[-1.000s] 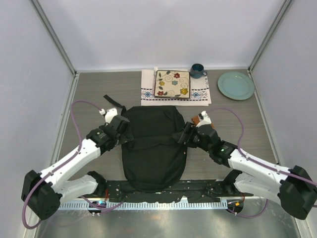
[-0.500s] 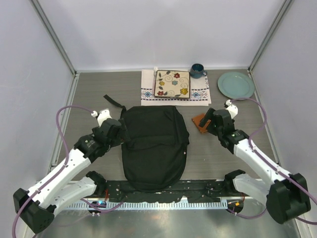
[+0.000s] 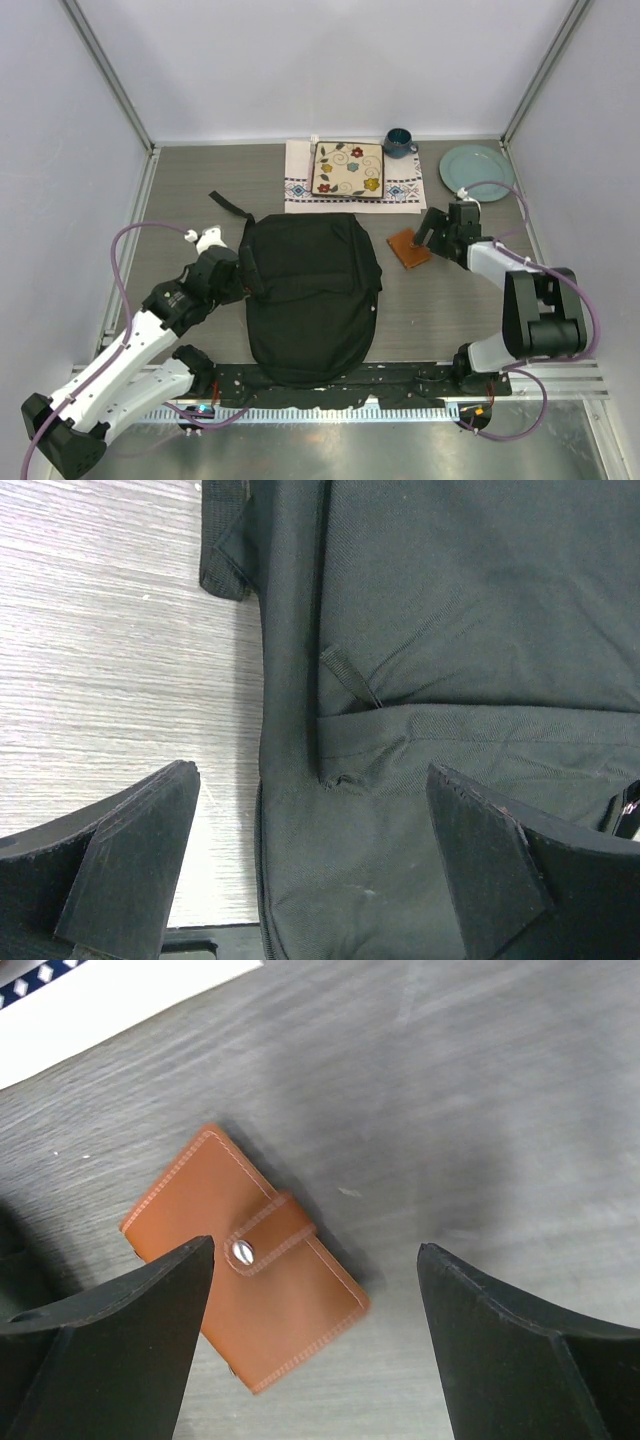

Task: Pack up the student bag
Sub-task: Pick up the personal item from the center of the board.

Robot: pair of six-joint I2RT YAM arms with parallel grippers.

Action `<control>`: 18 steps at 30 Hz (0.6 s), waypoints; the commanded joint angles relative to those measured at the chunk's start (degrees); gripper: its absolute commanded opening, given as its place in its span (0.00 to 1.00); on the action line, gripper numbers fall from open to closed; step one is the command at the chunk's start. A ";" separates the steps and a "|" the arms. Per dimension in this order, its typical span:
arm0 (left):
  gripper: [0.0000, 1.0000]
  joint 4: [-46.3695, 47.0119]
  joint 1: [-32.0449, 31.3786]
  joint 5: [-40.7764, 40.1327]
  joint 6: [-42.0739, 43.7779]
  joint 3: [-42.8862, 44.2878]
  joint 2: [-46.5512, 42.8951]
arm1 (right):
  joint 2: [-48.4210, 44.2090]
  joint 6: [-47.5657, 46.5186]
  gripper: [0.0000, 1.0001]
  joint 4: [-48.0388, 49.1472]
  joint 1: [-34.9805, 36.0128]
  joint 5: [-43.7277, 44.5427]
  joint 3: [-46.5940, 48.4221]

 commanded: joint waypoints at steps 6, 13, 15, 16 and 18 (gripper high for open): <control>1.00 1.93 0.17 2.09 1.78 -1.35 -1.01 | 9.98 -7.45 0.83 4.09 -0.22 -11.86 7.88; 1.00 2.54 0.17 2.70 2.48 -2.41 -0.05 | 10.59 -6.31 0.73 4.09 0.05 -18.98 4.81; 1.00 2.98 0.17 3.14 2.75 -2.41 0.31 | 10.42 -5.52 0.69 5.04 0.14 -21.97 3.76; 1.00 3.16 0.17 3.32 2.75 -2.50 0.48 | 10.33 -5.17 0.67 5.66 0.22 -22.94 3.23; 1.00 3.34 0.17 3.76 2.84 -2.58 0.75 | 9.90 -4.03 0.63 8.12 0.31 -26.78 1.65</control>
